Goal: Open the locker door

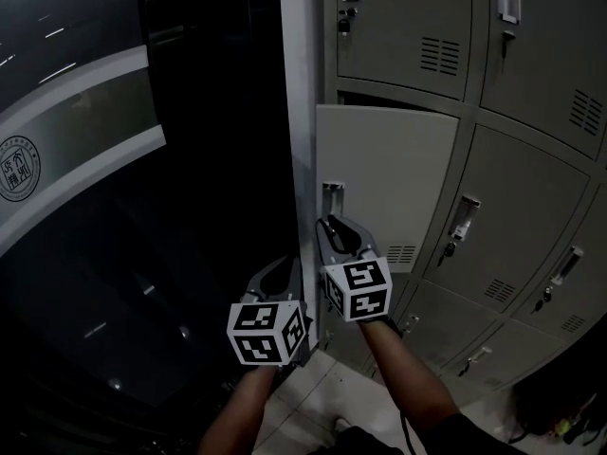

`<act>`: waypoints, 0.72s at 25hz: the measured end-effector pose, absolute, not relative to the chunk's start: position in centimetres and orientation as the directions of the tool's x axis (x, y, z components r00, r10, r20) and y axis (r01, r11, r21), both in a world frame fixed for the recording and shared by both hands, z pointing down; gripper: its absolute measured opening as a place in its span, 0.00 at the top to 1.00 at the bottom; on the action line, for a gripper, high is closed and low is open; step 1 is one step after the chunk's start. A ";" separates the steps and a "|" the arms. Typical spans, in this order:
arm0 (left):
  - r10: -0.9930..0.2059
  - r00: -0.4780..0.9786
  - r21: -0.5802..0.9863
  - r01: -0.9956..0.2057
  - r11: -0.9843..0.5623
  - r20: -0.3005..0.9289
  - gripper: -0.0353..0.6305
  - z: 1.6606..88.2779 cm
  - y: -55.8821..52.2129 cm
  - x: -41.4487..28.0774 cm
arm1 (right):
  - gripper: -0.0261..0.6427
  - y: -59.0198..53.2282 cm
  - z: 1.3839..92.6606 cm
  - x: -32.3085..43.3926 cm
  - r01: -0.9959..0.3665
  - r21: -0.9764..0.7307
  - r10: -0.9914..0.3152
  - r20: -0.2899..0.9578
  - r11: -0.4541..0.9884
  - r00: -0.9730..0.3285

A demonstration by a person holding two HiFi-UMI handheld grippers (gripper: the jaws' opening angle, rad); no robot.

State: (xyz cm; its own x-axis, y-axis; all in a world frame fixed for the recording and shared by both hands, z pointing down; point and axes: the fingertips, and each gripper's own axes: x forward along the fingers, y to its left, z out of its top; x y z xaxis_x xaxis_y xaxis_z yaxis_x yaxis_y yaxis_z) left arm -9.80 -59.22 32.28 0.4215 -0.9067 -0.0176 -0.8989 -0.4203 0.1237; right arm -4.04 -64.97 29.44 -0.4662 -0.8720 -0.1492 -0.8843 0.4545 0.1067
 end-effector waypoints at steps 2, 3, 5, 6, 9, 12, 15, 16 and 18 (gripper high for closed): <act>-0.902 0.432 0.123 -0.894 -0.431 -0.019 0.94 32.2 -58.9 -9.3 | 0.88 -65.4 29.3 -3.5 -0.888 0.103 -0.876 -0.145 0.448 -0.459; -0.899 0.437 0.123 -0.892 -0.435 -0.018 0.94 32.3 -58.7 -9.0 | 0.88 -65.7 29.2 -3.4 -0.889 0.100 -0.879 -0.140 0.446 -0.457; -0.895 0.446 0.124 -0.888 -0.444 -0.013 0.94 32.4 -58.4 -8.7 | 0.87 -66.4 29.2 -3.3 -0.891 0.103 -0.883 -0.125 0.442 -0.452; -0.894 0.449 0.122 -0.886 -0.447 -0.011 0.94 32.5 -58.3 -8.6 | 0.86 -66.8 29.1 -3.3 -0.893 0.107 -0.887 -0.118 0.436 -0.447; -0.896 0.444 0.116 -0.889 -0.442 -0.006 0.94 32.6 -58.0 -9.0 | 0.84 -67.8 28.8 -3.1 -0.902 0.110 -0.897 -0.110 0.418 -0.429; -0.905 0.426 0.117 -0.899 -0.423 -0.005 0.94 32.6 -58.1 -10.1 | 0.84 -68.4 28.6 -3.1 -0.904 0.082 -0.898 -0.112 0.419 -0.426; -0.910 0.414 0.113 -0.904 -0.412 -0.009 0.94 32.3 -58.2 -10.6 | 0.84 -68.8 28.9 -3.2 -0.901 0.069 -0.896 -0.100 0.428 -0.433; -0.912 0.411 0.112 -0.905 -0.409 -0.012 0.94 32.2 -58.1 -10.8 | 0.84 -68.9 29.1 -3.3 -0.900 0.066 -0.895 -0.096 0.431 -0.436; -0.914 0.405 0.111 -0.908 -0.404 -0.015 0.94 31.9 -58.2 -11.1 | 0.84 -69.1 29.2 -3.4 -0.898 0.058 -0.894 -0.091 0.436 -0.440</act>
